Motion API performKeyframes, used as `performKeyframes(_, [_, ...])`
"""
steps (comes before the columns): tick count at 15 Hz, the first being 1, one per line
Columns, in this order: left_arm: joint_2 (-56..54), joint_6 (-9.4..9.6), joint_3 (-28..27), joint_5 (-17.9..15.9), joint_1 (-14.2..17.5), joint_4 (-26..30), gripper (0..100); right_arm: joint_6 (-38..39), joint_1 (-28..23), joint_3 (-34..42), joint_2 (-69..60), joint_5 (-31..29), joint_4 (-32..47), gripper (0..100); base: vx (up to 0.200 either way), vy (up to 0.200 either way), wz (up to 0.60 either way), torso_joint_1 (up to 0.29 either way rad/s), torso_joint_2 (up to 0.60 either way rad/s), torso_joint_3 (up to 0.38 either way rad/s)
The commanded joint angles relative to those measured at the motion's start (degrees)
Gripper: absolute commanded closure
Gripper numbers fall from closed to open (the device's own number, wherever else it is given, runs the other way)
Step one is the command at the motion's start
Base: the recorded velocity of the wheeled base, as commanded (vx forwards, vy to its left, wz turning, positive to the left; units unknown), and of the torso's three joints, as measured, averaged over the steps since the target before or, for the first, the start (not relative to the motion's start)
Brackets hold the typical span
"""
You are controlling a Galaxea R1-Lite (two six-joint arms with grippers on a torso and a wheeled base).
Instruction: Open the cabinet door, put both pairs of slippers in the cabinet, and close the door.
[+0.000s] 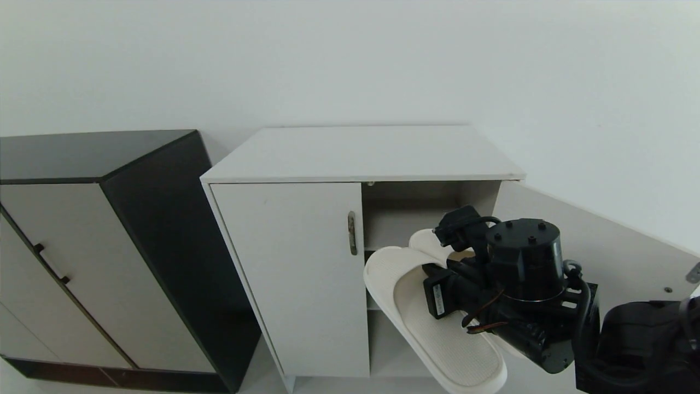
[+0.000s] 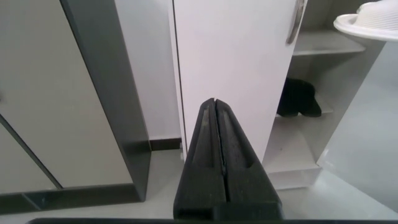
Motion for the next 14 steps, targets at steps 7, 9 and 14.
performKeyframes(7, [0.0, 0.01, 0.0, 0.0, 0.0, 0.0, 100, 0.0, 0.0, 0.1, 0.4, 0.0, -0.1, 100, 0.0, 0.0, 0.0, -0.143, 0.47, 0.327])
performKeyframes(9, [0.0, 0.01, 0.0, 0.0, 0.0, 0.0, 100, 0.0, 0.0, 0.1, 0.4, -0.1, -0.1, 100, 0.0, 0.0, 0.0, -0.107, 0.45, 0.356])
performKeyframes(14, [0.0, -0.08, 0.0, 0.0, 0.0, 0.0, 100, 0.0, 0.0, 0.2, 0.5, -0.1, -0.1, 100, 0.0, 0.0, 0.0, -0.054, 0.45, 0.385])
